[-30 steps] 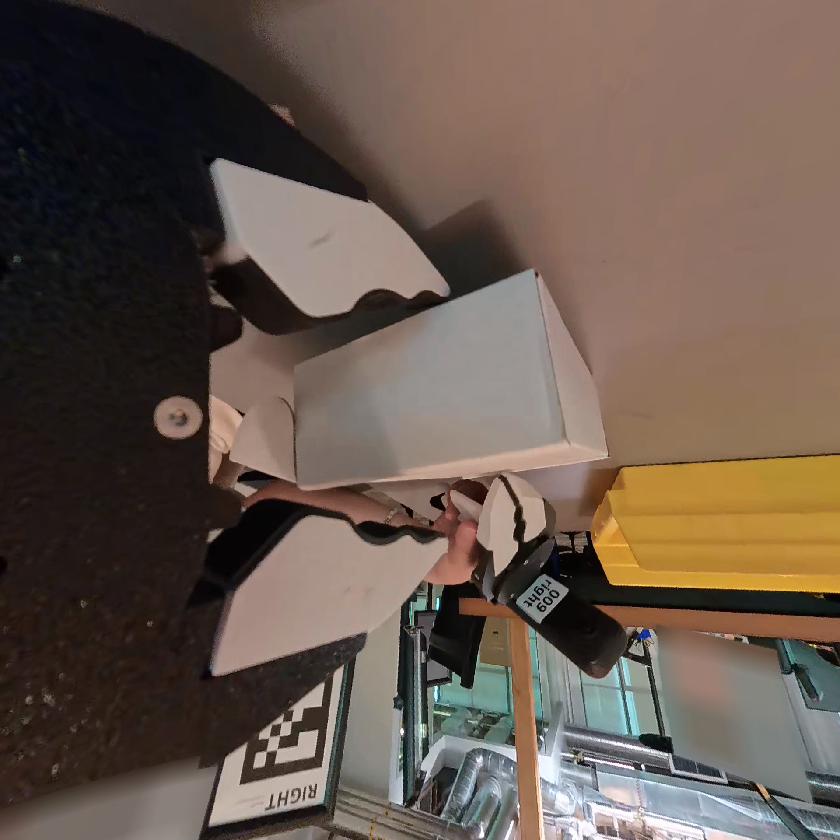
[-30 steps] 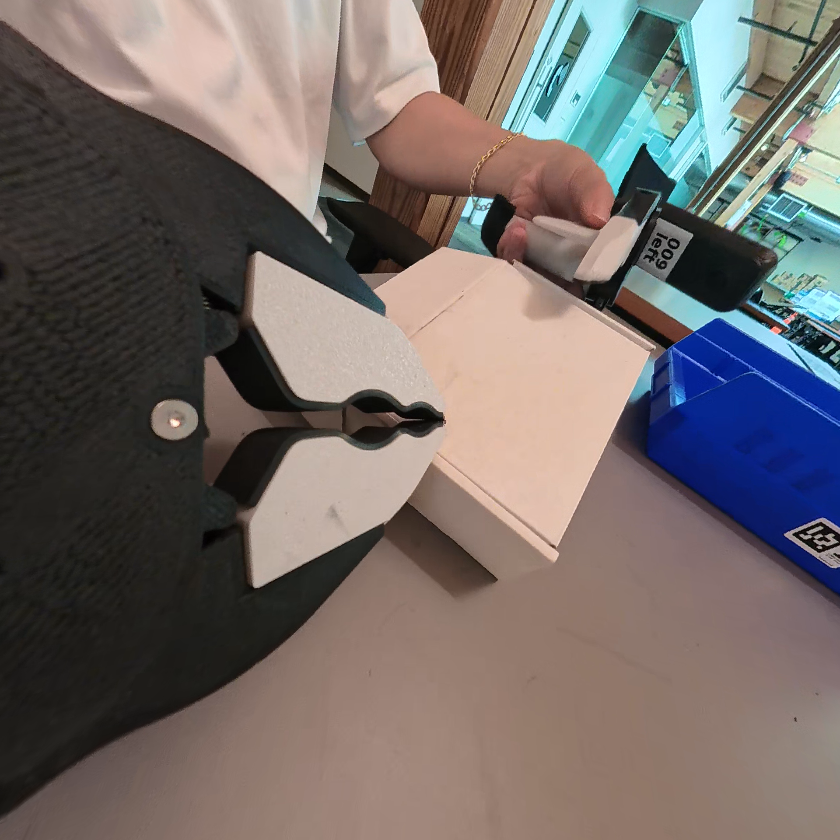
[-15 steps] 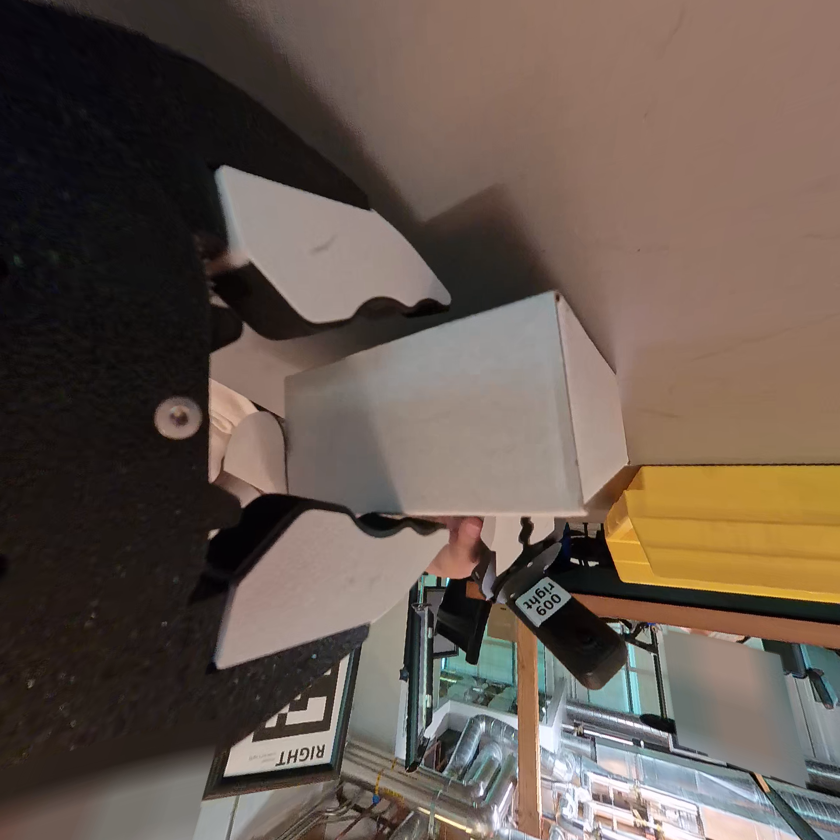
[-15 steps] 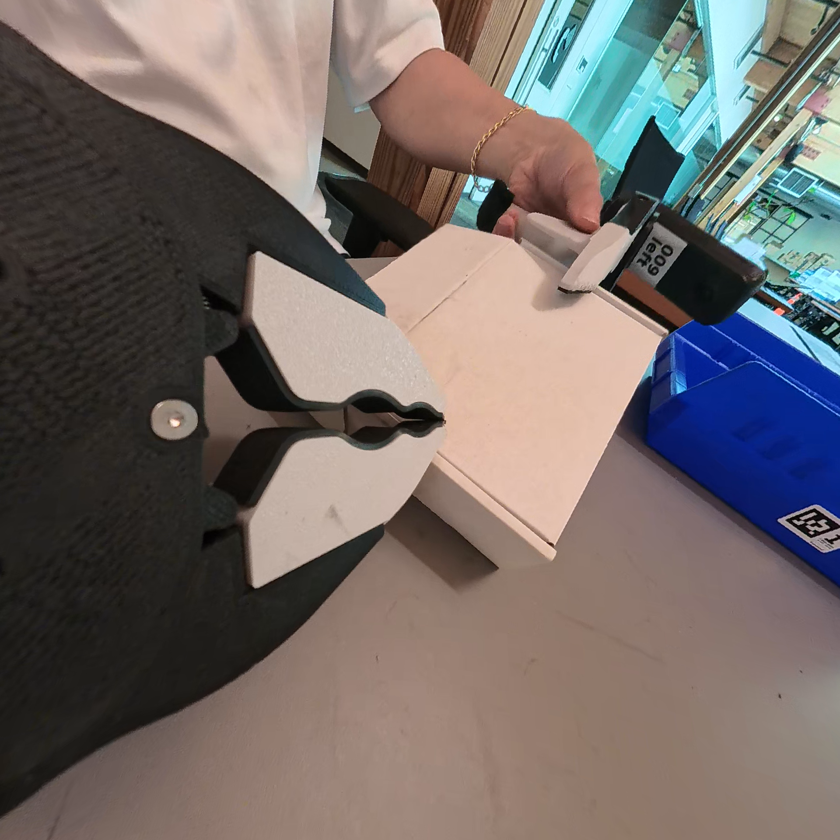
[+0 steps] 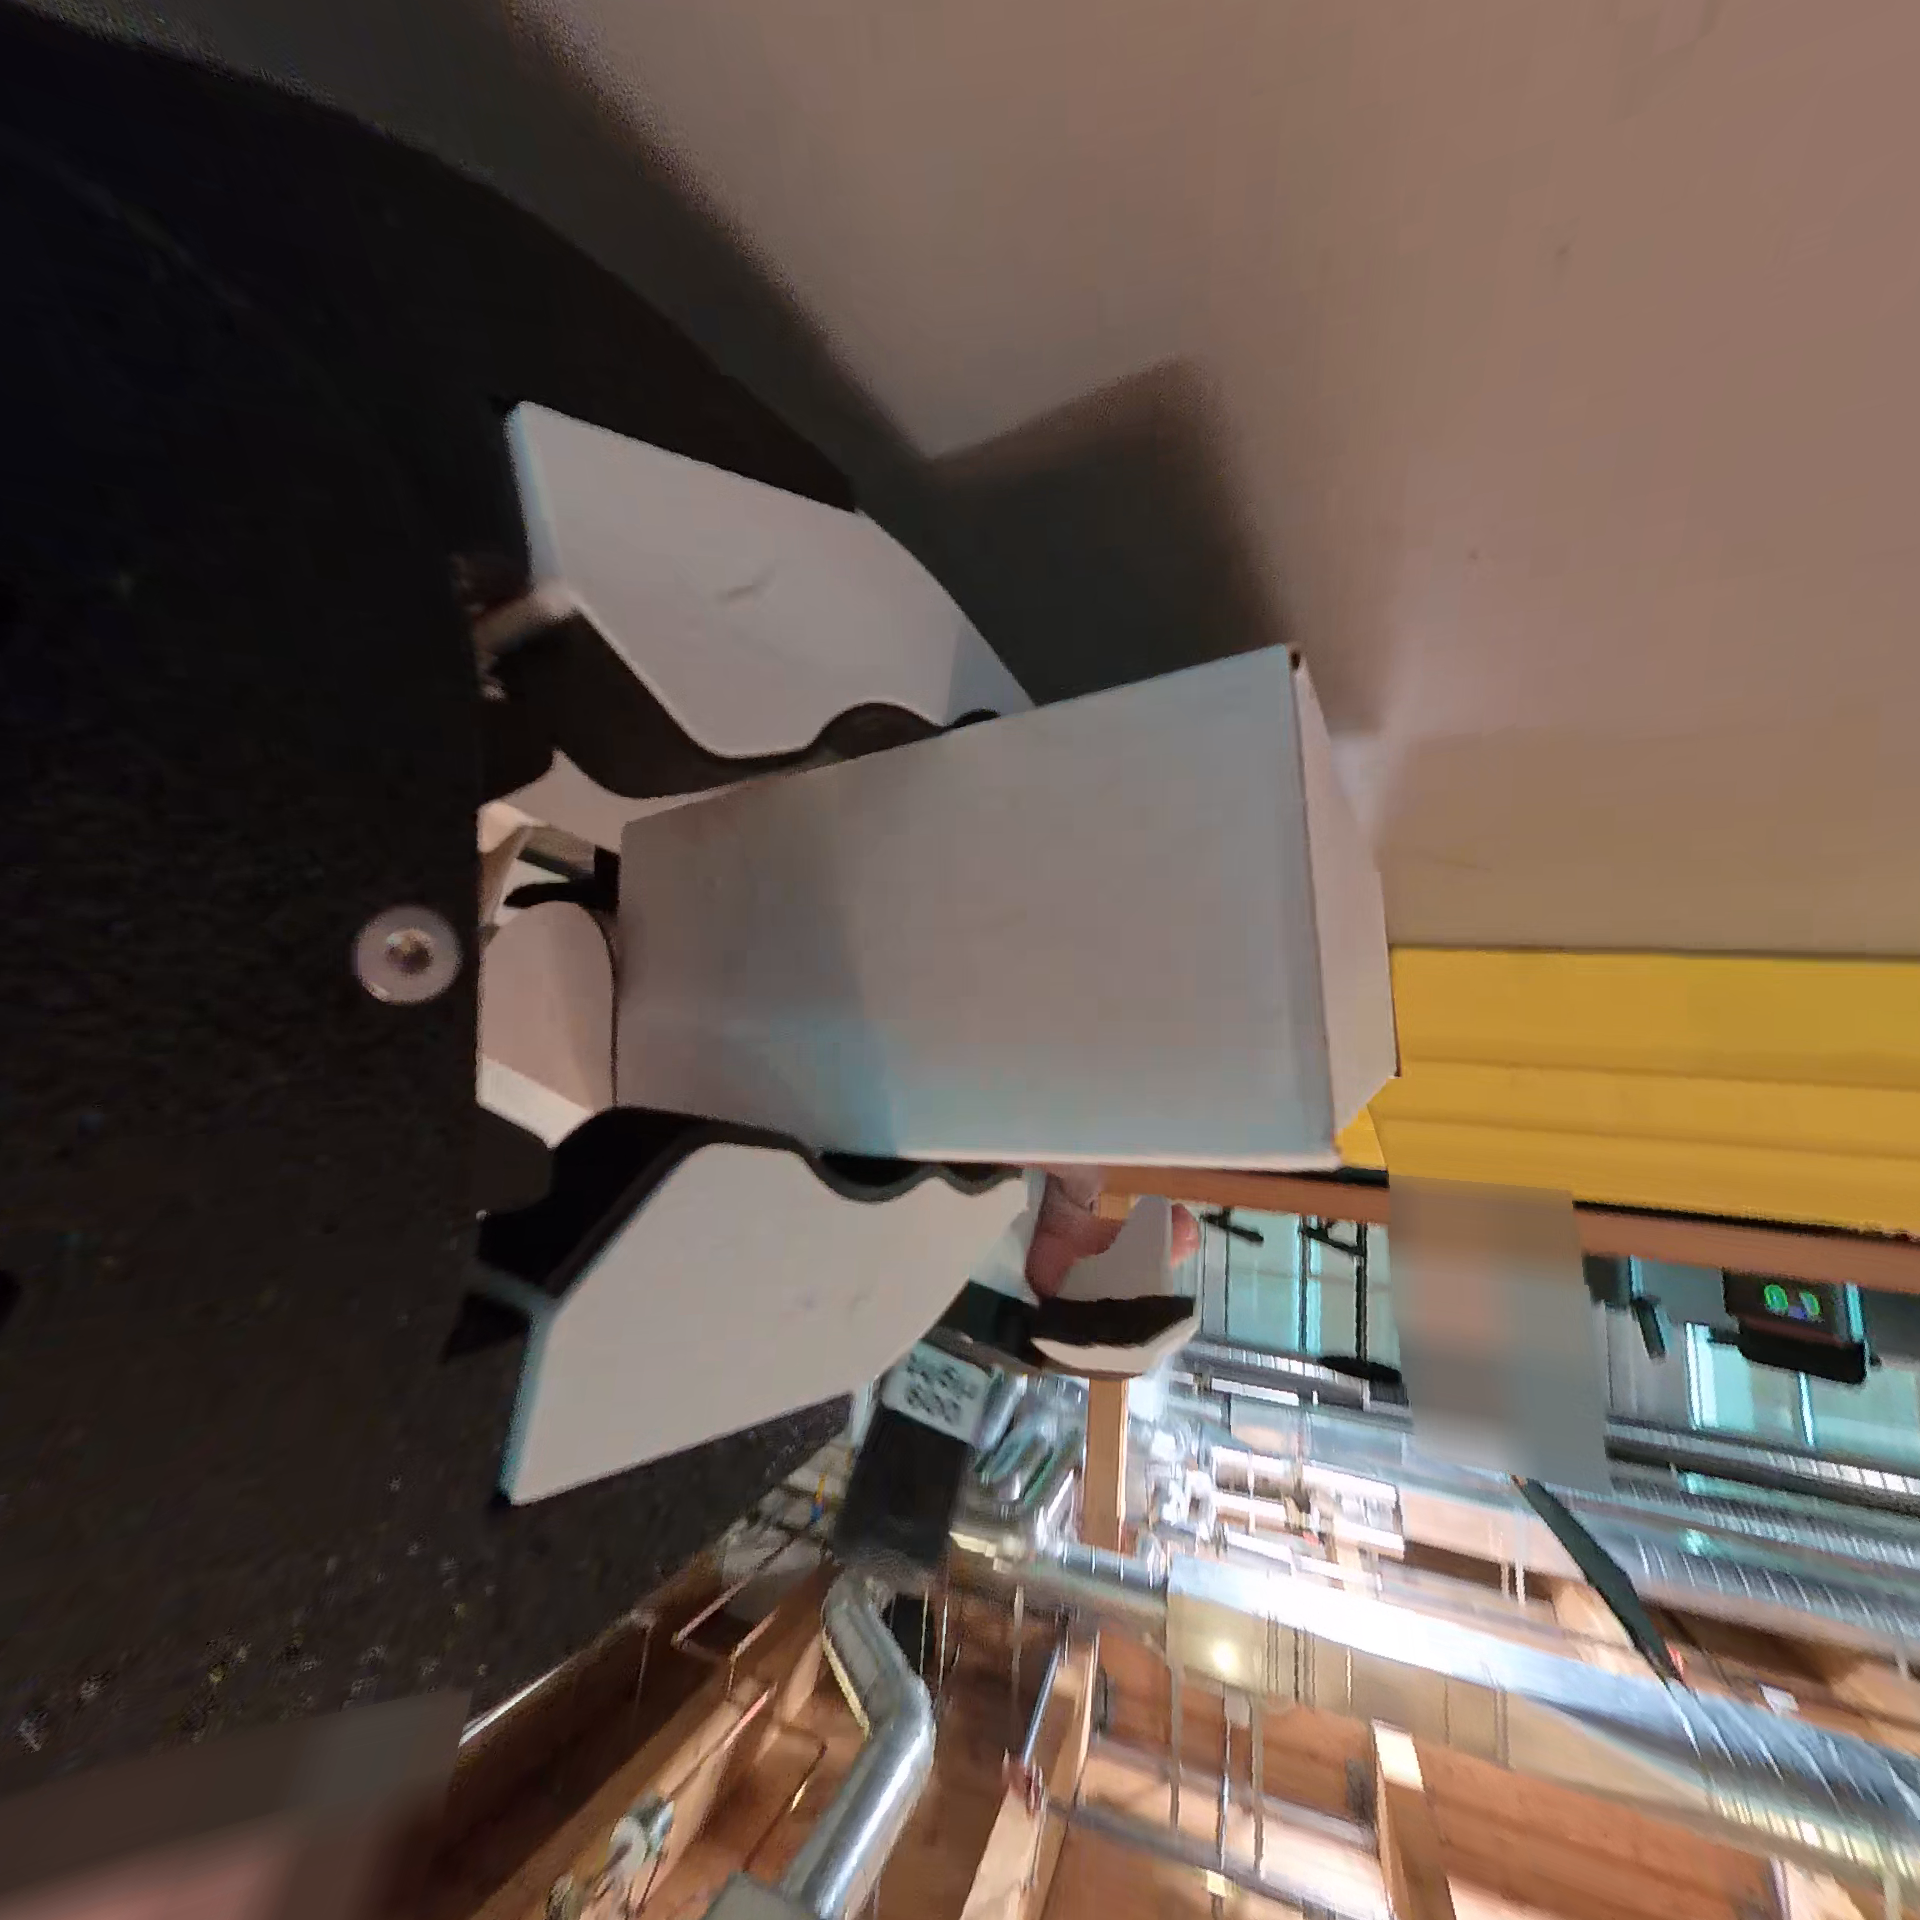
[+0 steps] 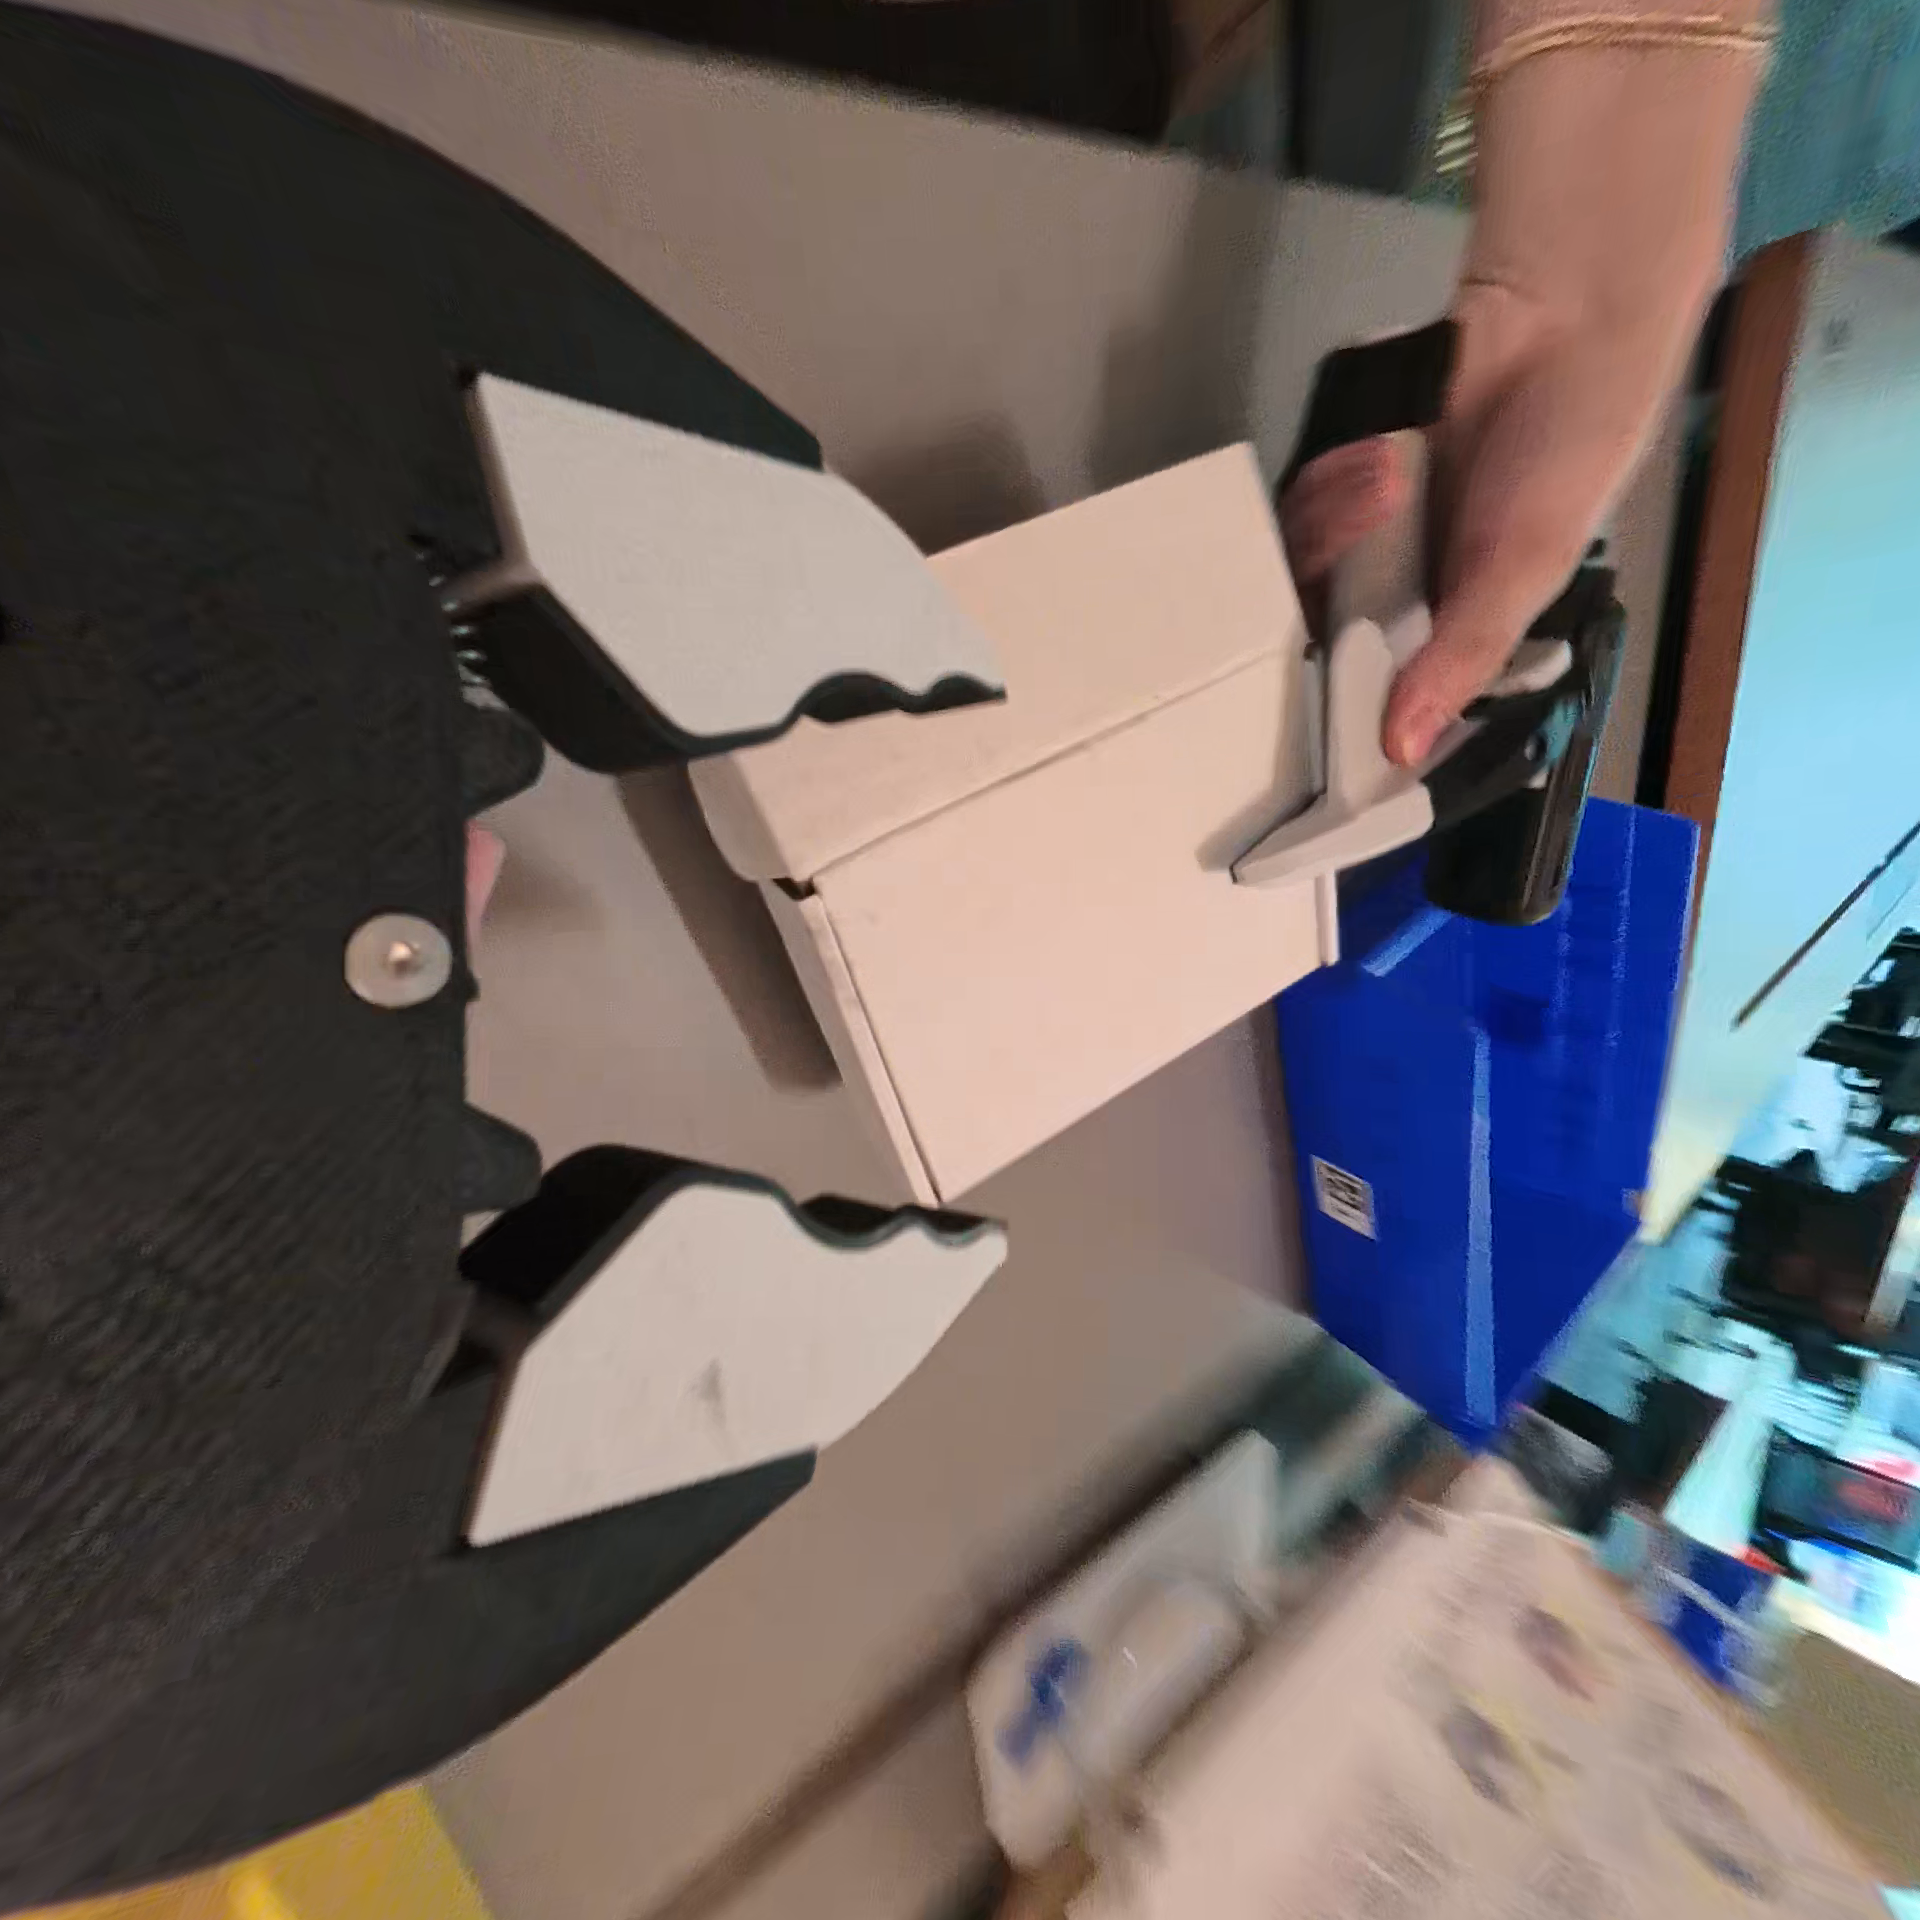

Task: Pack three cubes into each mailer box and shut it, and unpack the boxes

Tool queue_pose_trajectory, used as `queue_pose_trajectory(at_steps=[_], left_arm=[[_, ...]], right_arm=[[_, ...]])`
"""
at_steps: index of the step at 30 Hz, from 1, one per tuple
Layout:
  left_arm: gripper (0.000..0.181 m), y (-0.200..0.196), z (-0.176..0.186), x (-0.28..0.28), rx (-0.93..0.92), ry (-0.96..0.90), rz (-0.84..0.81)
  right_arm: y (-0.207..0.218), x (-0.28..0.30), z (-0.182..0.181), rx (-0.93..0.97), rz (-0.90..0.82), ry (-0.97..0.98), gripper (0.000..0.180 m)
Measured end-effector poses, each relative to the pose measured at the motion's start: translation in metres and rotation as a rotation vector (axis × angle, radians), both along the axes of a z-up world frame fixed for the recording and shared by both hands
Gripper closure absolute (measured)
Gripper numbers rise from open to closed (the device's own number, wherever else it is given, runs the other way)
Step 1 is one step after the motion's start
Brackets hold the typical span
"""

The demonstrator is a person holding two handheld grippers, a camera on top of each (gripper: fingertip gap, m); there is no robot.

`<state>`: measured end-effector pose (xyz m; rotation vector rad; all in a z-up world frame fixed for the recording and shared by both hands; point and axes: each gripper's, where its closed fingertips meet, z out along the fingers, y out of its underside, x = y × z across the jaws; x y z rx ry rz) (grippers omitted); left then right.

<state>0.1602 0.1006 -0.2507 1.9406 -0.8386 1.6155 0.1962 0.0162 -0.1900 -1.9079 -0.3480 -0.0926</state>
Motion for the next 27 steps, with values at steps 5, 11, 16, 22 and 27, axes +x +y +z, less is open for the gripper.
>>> queue_pose_trajectory(at_steps=[5,11,16,22,27], left_arm=[[0.107,0.004,0.024,-0.001,-0.091,-0.08,0.014],[0.107,0.01,0.05,-0.014,-0.255,-0.145,-0.019],[0.107,0.009,0.059,-0.018,-0.294,-0.172,-0.039],[0.107,0.0,0.063,-0.017,-0.191,-0.25,-0.077],[0.107,-0.001,0.041,-0.019,-0.043,-0.224,-0.09]], right_arm=[[-0.016,0.002,0.024,0.071,-0.022,-0.431,0.076],[-0.046,0.023,0.036,0.238,-0.02,-0.062,0.084],[-0.046,0.048,0.023,0.23,-0.13,-0.275,0.087],[-0.024,0.038,0.01,0.185,-0.099,-0.213,0.088],[-0.033,0.043,-0.01,0.068,-0.109,0.239,0.087]])
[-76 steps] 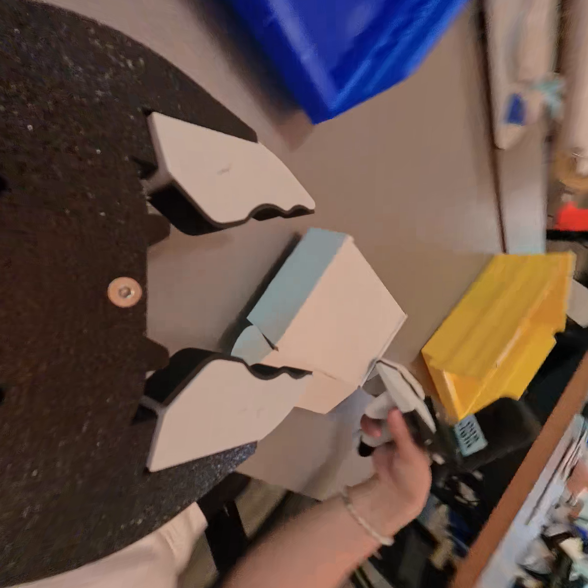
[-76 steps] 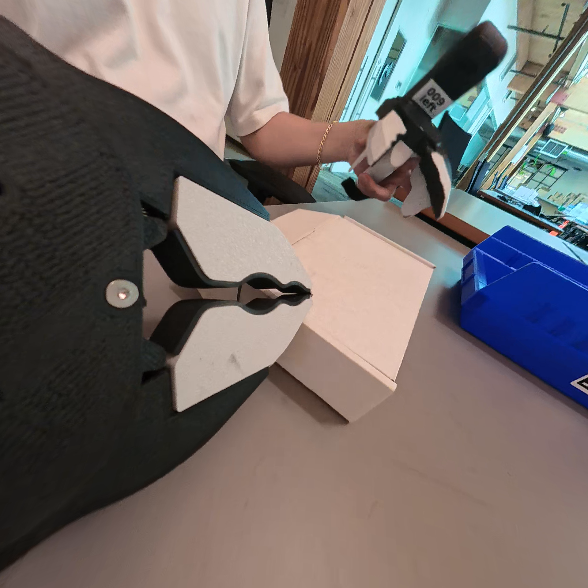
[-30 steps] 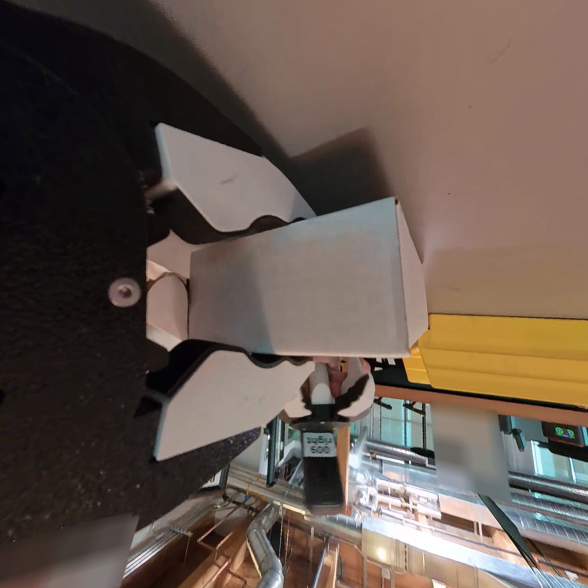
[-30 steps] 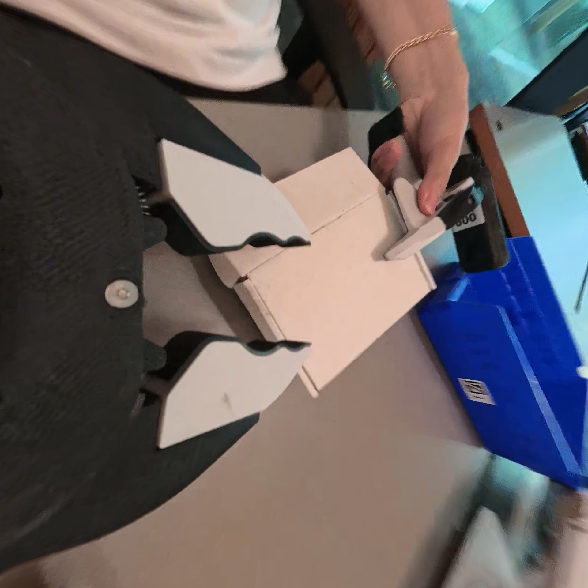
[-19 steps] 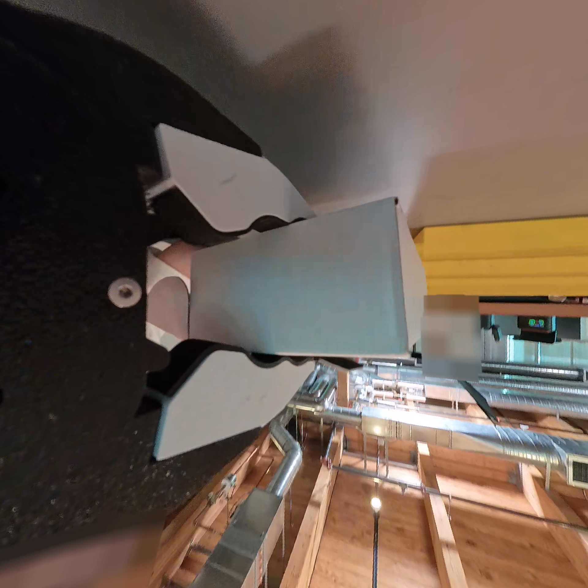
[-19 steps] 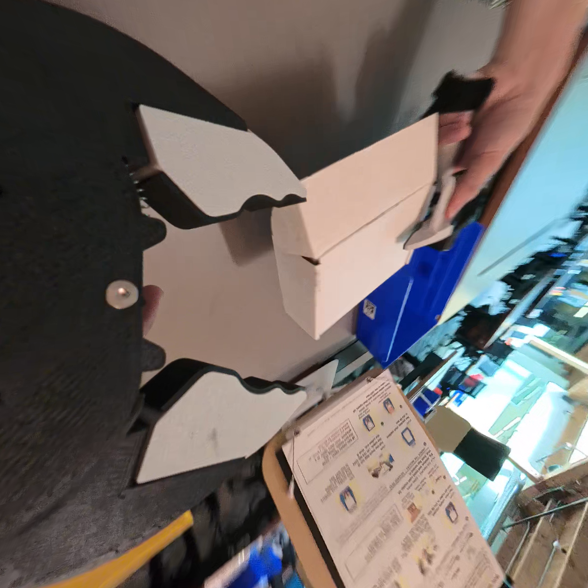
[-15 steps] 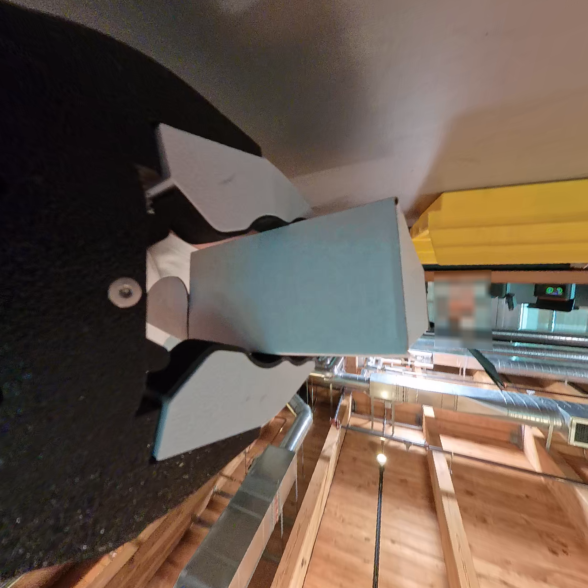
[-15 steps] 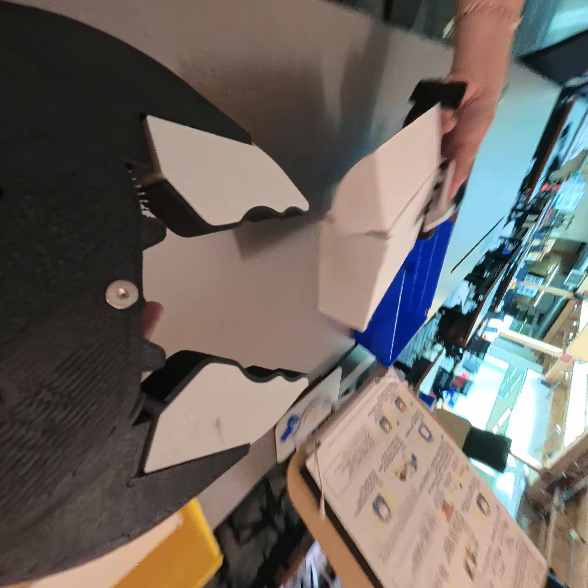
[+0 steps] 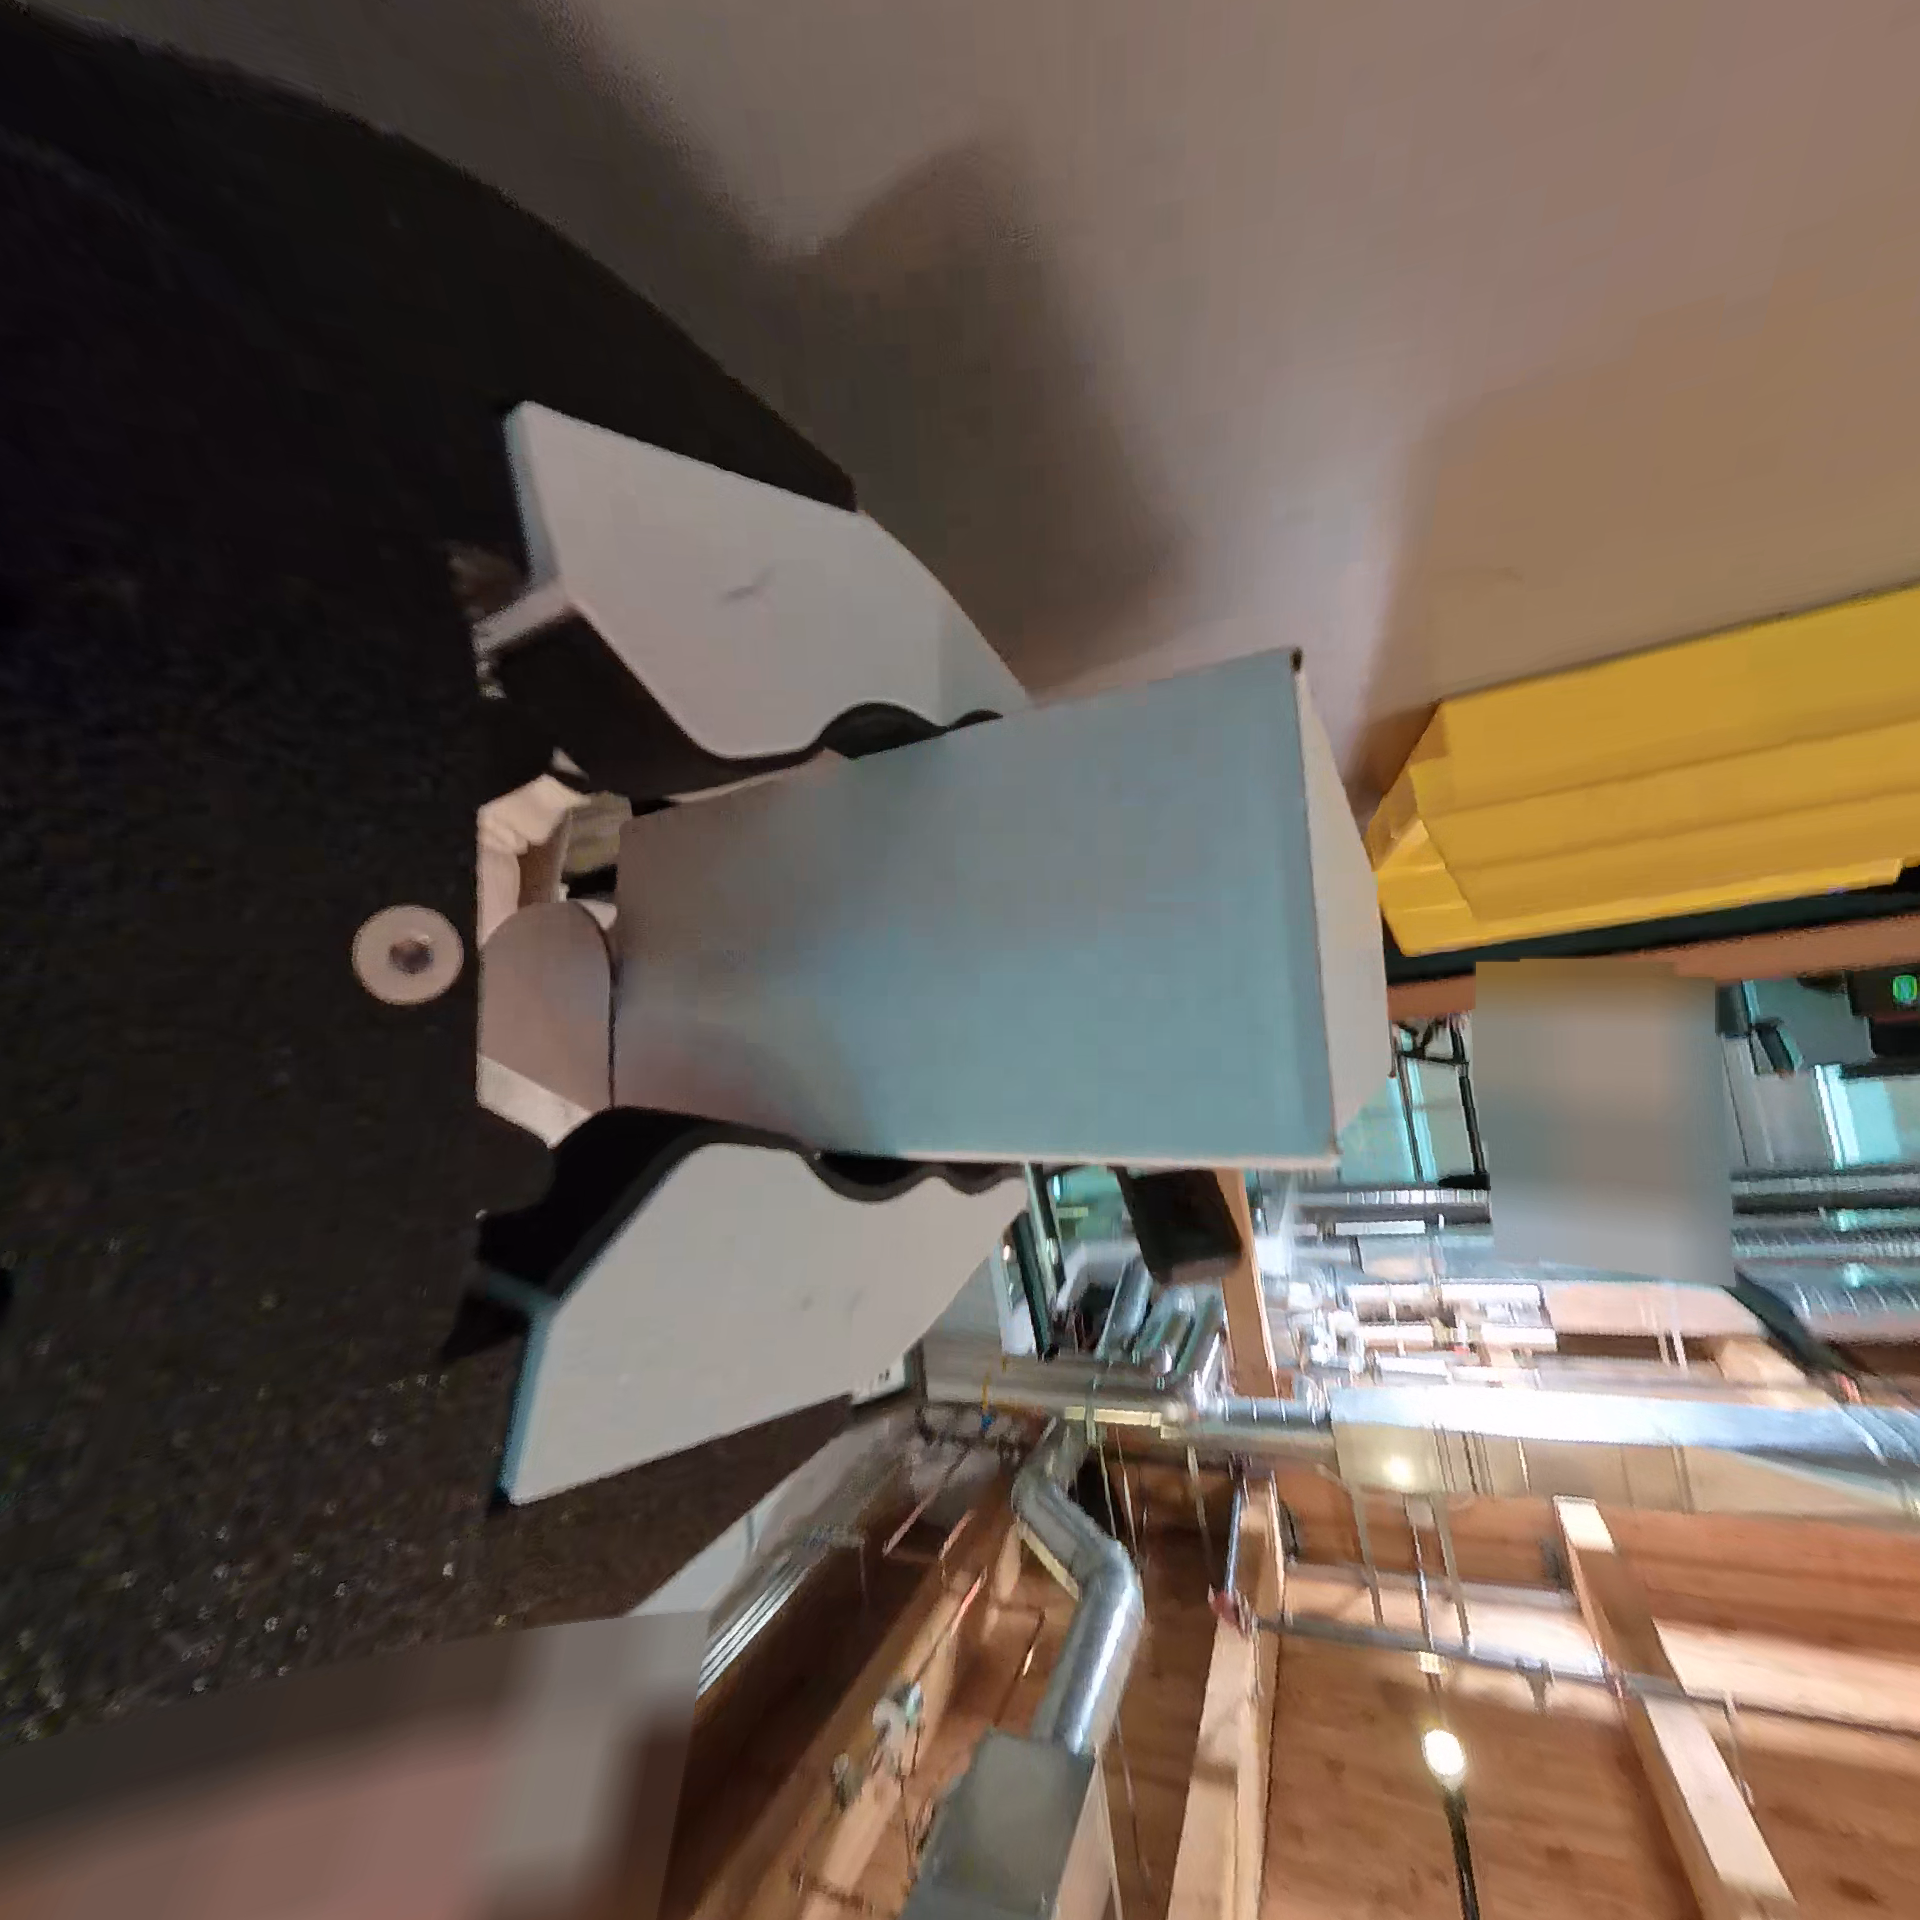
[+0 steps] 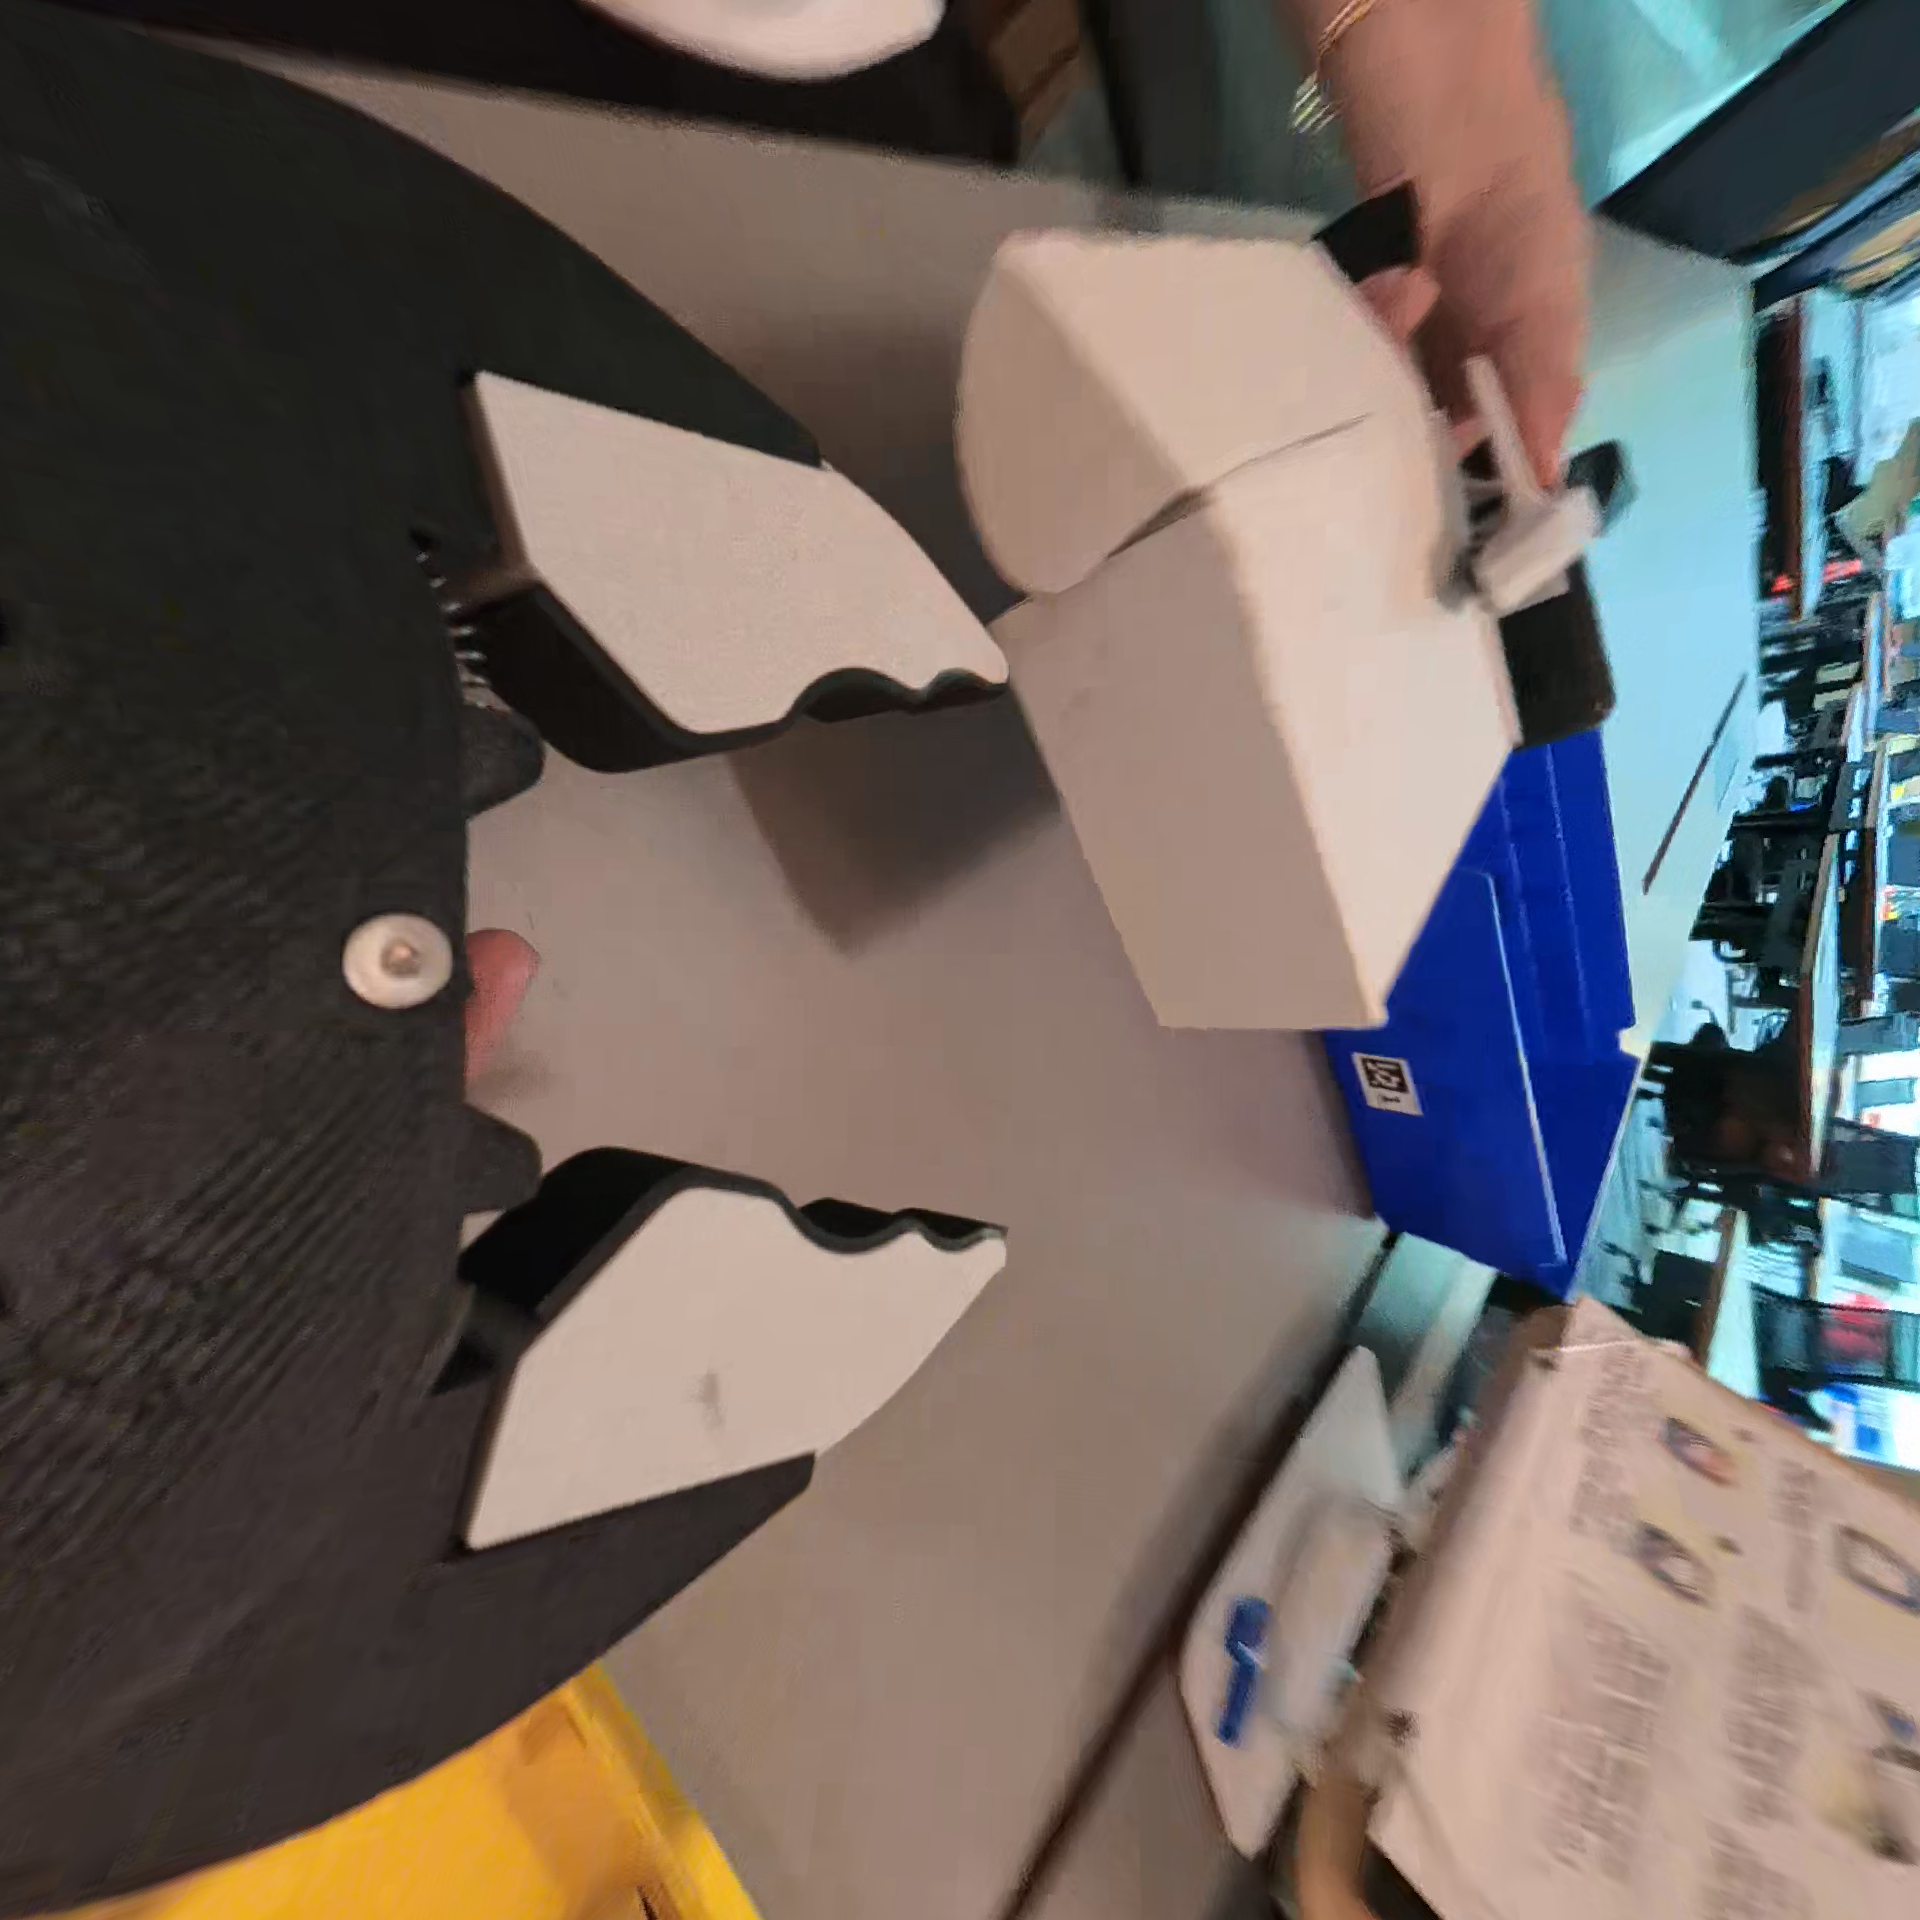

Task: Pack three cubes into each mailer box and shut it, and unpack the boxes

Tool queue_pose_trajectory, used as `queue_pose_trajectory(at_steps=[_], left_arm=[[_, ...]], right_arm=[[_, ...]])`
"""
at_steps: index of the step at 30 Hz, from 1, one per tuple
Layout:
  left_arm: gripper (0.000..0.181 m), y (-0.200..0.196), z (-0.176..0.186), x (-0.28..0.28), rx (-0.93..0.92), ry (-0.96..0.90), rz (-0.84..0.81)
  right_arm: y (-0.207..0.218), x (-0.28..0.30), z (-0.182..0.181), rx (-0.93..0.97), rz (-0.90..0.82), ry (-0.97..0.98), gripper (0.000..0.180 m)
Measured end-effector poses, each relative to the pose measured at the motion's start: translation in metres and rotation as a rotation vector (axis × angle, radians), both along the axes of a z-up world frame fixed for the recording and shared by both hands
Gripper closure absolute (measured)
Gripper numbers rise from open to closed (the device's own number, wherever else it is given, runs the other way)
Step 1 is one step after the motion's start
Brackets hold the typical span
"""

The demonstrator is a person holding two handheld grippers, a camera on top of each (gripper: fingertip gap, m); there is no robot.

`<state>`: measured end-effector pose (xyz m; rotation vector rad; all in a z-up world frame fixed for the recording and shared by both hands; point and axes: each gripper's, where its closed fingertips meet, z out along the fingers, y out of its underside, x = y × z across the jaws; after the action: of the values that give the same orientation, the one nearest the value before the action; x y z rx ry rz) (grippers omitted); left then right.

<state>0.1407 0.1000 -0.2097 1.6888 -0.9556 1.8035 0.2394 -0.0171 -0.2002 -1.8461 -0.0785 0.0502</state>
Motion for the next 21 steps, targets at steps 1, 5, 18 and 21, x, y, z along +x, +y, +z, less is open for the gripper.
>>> queue_pose_trajectory(at_steps=[1,5,18,21], left_arm=[[0.107,0.001,-0.01,0.0,0.033,0.026,0.007],[0.107,-0.002,-0.045,-0.002,0.174,0.12,0.008],[0.107,0.0,-0.015,0.005,0.019,0.06,0.04],[0.106,0.005,-0.006,0.003,-0.06,0.06,0.052]], right_arm=[[-0.002,0.002,0.001,0.006,-0.004,0.066,0.089],[-0.002,0.008,0.016,0.073,-0.048,0.2,0.114],[0.02,-0.017,-0.003,-0.047,0.028,0.119,0.109],[0.013,-0.022,0.017,0.071,0.079,0.006,0.095]])
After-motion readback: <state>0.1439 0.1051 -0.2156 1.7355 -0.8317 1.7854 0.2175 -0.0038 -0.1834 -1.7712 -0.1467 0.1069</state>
